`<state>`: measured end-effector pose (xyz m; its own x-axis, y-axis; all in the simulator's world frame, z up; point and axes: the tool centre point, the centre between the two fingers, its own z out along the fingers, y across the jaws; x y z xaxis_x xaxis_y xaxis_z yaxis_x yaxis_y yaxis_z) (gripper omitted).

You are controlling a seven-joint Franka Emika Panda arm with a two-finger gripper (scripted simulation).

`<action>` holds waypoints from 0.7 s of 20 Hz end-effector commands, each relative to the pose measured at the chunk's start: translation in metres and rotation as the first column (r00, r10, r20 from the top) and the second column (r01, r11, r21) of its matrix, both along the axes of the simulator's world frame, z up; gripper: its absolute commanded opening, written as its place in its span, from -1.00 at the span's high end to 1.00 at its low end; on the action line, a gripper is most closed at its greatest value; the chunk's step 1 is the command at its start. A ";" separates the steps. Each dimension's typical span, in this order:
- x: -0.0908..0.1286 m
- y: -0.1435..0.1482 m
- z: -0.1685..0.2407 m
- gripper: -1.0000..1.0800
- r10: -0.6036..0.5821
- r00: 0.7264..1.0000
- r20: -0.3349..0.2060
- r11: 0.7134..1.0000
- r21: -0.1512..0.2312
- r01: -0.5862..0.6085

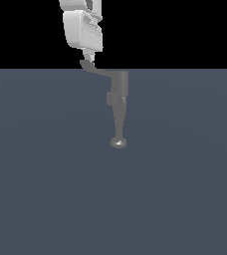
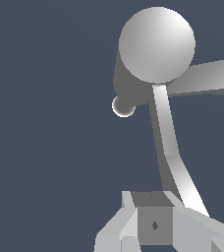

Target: Turn on the faucet by rotating a designated handle.

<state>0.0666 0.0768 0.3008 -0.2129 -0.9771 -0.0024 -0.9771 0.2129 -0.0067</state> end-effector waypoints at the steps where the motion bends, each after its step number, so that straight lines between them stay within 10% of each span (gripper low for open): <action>1: -0.009 0.001 -0.002 1.00 0.000 1.000 -0.007 1.000 -0.001 0.000; 14: -0.043 0.008 -0.002 1.00 0.000 1.000 -0.007 1.000 -0.001 0.000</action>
<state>0.0310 0.0796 0.3008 -0.2195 -0.9756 -0.0016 -0.9756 0.2195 -0.0078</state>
